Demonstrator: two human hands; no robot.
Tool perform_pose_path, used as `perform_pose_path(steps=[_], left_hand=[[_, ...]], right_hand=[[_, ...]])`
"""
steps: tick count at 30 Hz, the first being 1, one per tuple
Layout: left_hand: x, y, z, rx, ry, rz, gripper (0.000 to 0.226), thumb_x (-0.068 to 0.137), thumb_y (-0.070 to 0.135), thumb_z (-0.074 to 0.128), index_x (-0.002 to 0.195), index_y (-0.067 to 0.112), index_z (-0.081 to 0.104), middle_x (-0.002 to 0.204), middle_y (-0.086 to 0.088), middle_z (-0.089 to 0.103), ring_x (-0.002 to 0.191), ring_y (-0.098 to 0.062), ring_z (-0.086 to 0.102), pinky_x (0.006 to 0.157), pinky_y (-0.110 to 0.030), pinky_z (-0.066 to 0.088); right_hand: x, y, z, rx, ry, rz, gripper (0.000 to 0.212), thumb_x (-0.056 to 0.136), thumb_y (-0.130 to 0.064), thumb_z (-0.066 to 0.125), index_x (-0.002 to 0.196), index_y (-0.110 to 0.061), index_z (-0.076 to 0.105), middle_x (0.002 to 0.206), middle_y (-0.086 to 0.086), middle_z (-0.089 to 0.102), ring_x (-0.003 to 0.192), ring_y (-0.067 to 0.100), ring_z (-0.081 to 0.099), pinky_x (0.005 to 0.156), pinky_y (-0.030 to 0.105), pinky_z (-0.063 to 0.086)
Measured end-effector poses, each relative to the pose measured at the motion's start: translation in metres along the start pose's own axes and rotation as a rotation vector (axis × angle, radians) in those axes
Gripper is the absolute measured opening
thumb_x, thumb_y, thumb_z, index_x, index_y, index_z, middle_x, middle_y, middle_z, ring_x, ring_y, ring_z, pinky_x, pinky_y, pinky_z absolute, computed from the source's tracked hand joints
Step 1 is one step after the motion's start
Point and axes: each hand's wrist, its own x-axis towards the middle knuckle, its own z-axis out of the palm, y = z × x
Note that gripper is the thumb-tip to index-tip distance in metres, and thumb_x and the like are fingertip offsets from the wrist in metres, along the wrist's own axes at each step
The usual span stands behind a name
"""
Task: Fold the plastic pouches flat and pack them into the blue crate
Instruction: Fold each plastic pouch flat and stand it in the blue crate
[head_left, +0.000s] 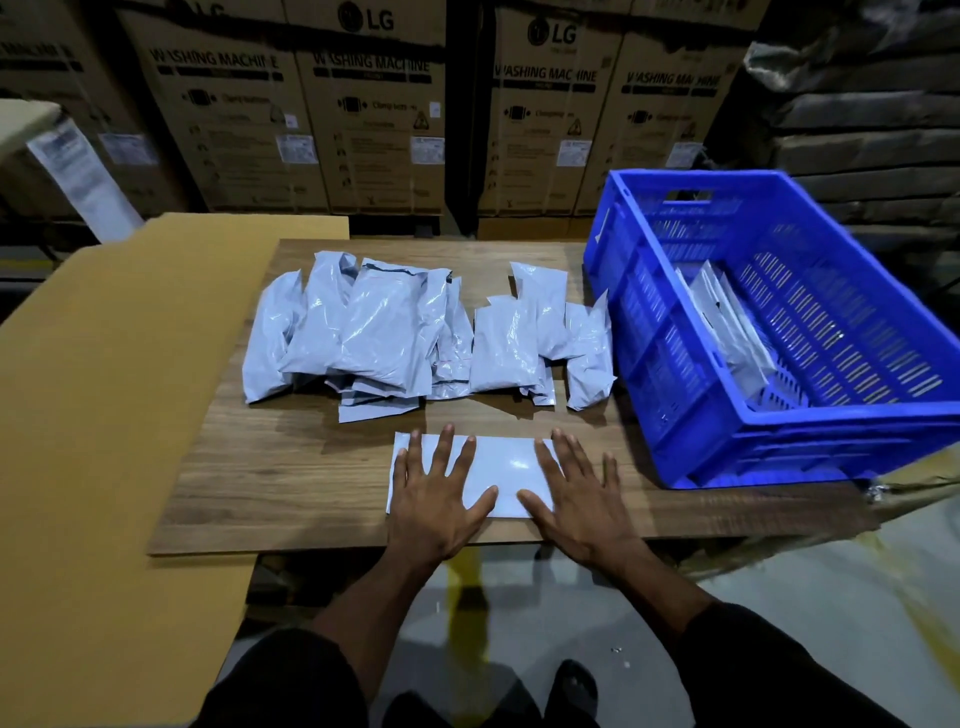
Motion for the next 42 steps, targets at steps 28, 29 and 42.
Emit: perform_pose_path(steps=[28, 29, 42], left_hand=[[0.006, 0.010, -0.001, -0.432, 0.049, -0.089, 0.066, 0.107, 0.045, 0.013, 0.153, 0.008, 0.043, 0.159, -0.004, 0.042, 0.147, -0.018, 0.039, 0.123, -0.028, 0.014], [0.004, 0.005, -0.001, -0.349, 0.076, -0.047, 0.063, 0.109, 0.041, 0.014, 0.151, 0.006, 0.046, 0.157, -0.007, 0.044, 0.145, -0.023, 0.042, 0.122, -0.035, 0.022], [-0.008, -0.016, -0.004, 0.008, 0.100, -0.106, 0.063, 0.103, 0.055, 0.037, 0.151, 0.016, 0.049, 0.164, -0.009, 0.034, 0.148, -0.046, 0.031, 0.115, -0.059, 0.028]], right_hand=[[0.016, -0.066, 0.003, -0.010, 0.147, -0.184, 0.060, 0.101, -0.043, 0.028, 0.150, -0.012, 0.043, 0.155, 0.009, 0.043, 0.143, 0.030, 0.037, 0.119, 0.048, 0.021], [0.016, -0.064, 0.003, -0.009, 0.146, -0.164, 0.061, 0.101, -0.047, 0.029, 0.149, -0.013, 0.044, 0.154, 0.009, 0.043, 0.142, 0.030, 0.039, 0.118, 0.050, 0.022], [0.010, -0.015, 0.009, 0.028, 0.098, -0.128, 0.074, 0.097, -0.073, 0.018, 0.158, -0.032, 0.022, 0.163, 0.015, 0.022, 0.150, 0.036, 0.018, 0.120, 0.051, 0.017]])
